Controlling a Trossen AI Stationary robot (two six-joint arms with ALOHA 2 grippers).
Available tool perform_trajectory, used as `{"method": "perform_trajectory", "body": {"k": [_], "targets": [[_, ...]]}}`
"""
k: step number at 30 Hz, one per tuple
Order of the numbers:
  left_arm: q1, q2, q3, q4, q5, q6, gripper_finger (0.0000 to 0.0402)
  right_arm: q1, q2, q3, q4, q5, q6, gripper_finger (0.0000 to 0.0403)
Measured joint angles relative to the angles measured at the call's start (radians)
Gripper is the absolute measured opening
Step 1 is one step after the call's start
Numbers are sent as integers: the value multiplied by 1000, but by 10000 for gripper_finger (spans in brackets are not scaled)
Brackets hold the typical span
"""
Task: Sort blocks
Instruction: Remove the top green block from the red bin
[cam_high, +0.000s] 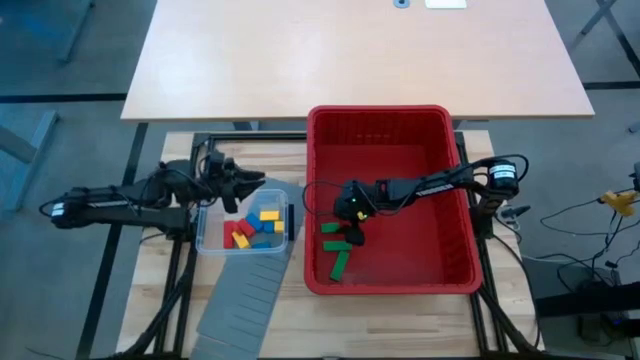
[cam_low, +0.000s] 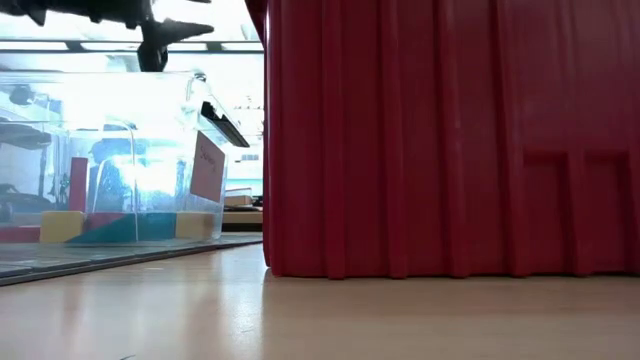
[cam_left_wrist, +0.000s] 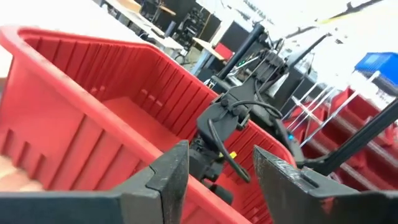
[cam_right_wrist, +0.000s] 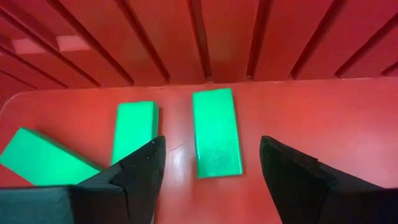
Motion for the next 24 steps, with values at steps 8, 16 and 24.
{"method": "perform_trajectory", "body": {"k": [8,16,24], "targets": [[0,27,-20,49,0,-33,150,-2,0,0,-1,13,-9,236],[0,47,-20,64,0,-43,158,-2,69,26,-22,7,-14,229],[0,46,-20,70,0,-68,148,-2,219,207,-138,2,-32,224]]}}
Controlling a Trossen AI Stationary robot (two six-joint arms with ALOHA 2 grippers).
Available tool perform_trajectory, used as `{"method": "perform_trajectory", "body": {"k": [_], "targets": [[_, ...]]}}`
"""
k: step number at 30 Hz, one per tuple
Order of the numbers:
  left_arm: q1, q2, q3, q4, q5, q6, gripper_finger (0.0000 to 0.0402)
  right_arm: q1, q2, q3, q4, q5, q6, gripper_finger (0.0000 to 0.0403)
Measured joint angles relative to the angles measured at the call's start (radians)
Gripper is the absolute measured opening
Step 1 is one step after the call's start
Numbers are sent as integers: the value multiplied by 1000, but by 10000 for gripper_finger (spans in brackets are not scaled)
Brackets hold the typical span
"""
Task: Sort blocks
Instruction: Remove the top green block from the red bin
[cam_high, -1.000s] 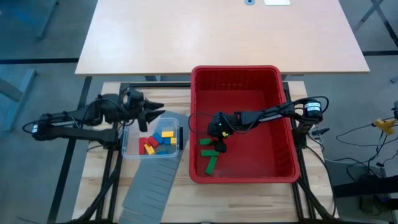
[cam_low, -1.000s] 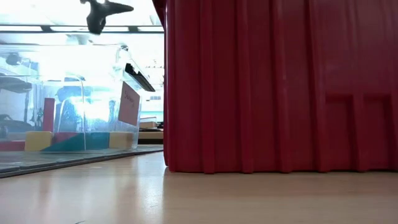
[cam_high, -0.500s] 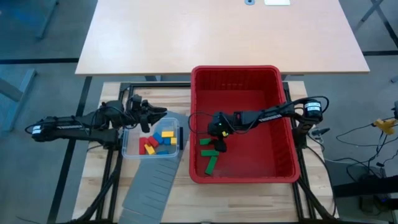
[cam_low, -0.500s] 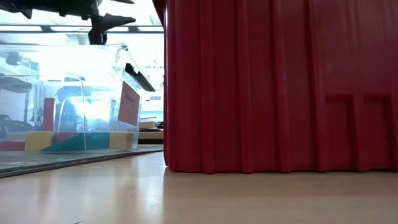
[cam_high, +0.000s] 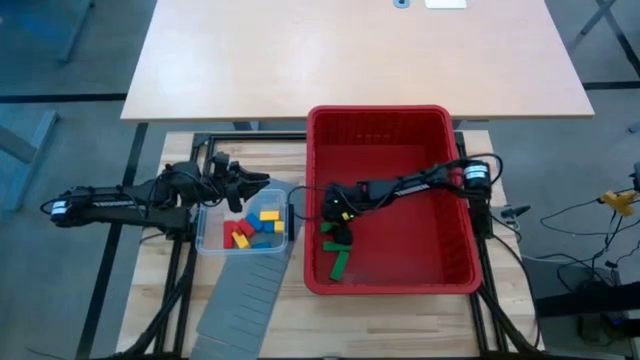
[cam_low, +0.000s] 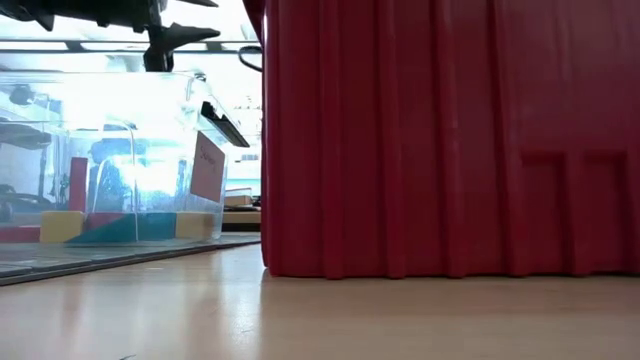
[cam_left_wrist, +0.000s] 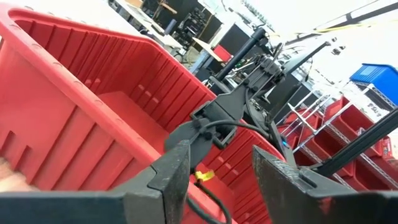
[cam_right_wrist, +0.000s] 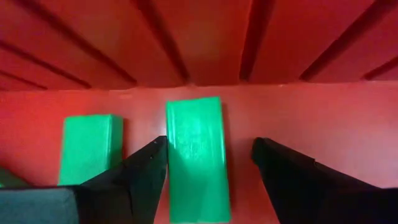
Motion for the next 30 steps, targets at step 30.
{"method": "perform_trajectory", "body": {"k": [30], "targets": [[0,27,1,84,0,55,151,-24,-343,89,-276,37,206,113]]}}
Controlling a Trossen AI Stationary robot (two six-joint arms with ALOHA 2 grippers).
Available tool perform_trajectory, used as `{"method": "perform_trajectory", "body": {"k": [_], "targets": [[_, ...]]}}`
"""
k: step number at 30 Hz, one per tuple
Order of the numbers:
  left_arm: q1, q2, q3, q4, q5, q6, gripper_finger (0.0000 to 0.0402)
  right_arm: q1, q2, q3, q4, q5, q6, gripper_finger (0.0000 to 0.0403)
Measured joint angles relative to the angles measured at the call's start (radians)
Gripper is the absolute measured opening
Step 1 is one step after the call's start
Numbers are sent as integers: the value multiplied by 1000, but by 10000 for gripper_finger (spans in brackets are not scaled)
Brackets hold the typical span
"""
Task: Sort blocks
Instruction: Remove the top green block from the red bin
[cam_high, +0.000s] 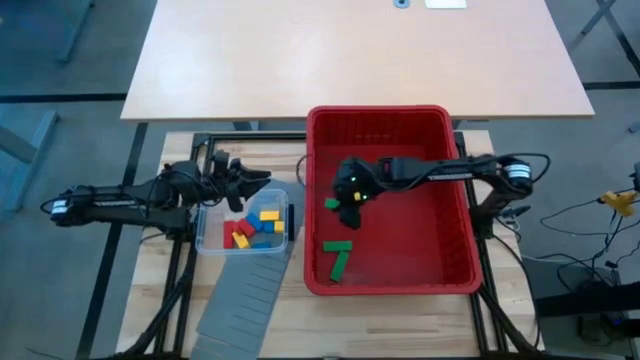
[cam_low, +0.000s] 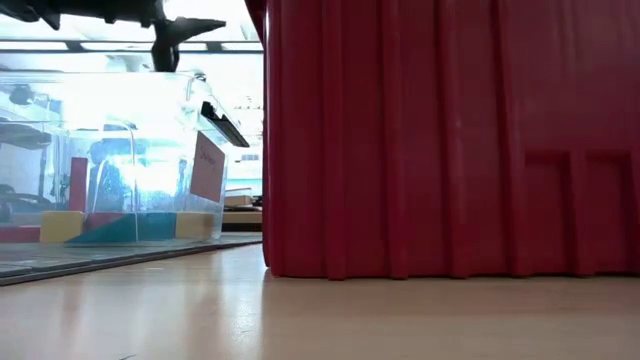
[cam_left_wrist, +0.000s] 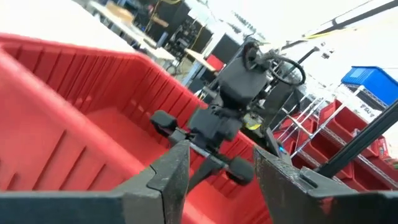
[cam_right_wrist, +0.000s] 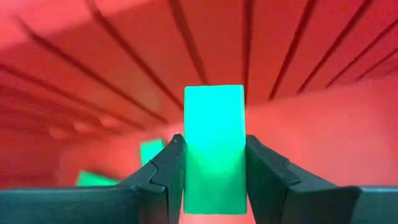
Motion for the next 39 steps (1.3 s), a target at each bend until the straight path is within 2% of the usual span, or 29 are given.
{"method": "perform_trajectory", "body": {"k": [7,13,18,22,28,34,39], "targets": [[0,120,1,204,0,93,165,0,-106,7,199,-1,110,111],[0,268,1,441,0,111,177,0,-129,8,425,-2,211,118],[0,364,1,618,9,117,183,0,-126,8,494,-1,240,111],[0,407,1,675,44,109,182,0,-126,8,534,-1,258,117],[0,454,60,663,103,115,192,0,-126,8,547,-1,264,113],[3,527,190,497,115,147,232,1,-126,8,557,-1,265,118],[2,603,262,444,149,148,262,7,-126,8,569,-4,265,114]]}}
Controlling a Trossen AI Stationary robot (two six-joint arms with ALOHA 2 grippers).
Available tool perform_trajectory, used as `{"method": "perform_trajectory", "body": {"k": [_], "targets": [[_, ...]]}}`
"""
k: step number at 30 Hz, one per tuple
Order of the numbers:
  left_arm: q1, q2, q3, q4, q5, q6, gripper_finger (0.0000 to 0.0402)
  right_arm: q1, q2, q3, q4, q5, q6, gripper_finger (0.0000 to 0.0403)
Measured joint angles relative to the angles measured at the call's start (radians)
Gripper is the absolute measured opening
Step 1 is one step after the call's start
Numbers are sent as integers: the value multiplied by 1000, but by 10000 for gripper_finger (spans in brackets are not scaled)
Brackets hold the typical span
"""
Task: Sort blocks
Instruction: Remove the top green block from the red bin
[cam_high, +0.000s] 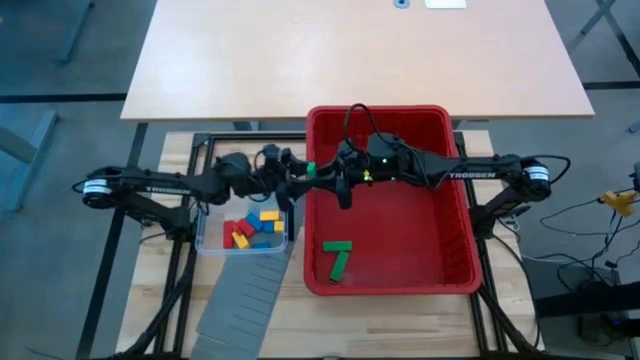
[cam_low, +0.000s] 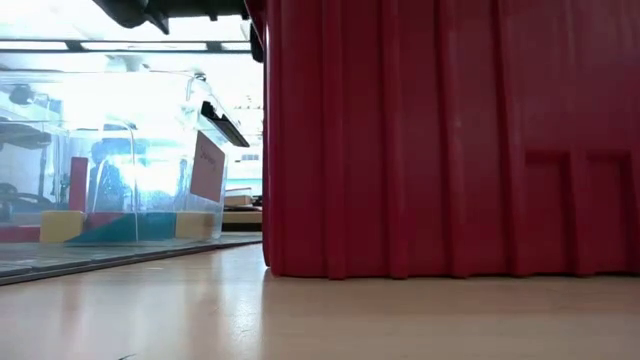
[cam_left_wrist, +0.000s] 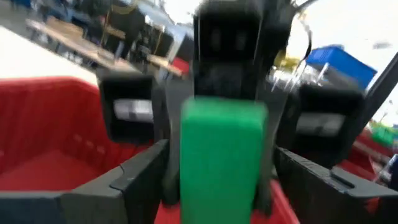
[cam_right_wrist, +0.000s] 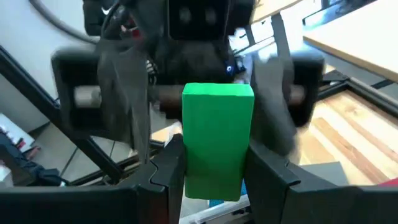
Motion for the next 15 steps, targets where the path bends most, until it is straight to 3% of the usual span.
{"method": "perform_trajectory", "body": {"k": [6,15], "targets": [[2,38,31,-31,16,-2,280,14,0,0,1,3,0,116],[2,16,32,-34,16,17,273,27,2,1,-8,2,-5,113]]}}
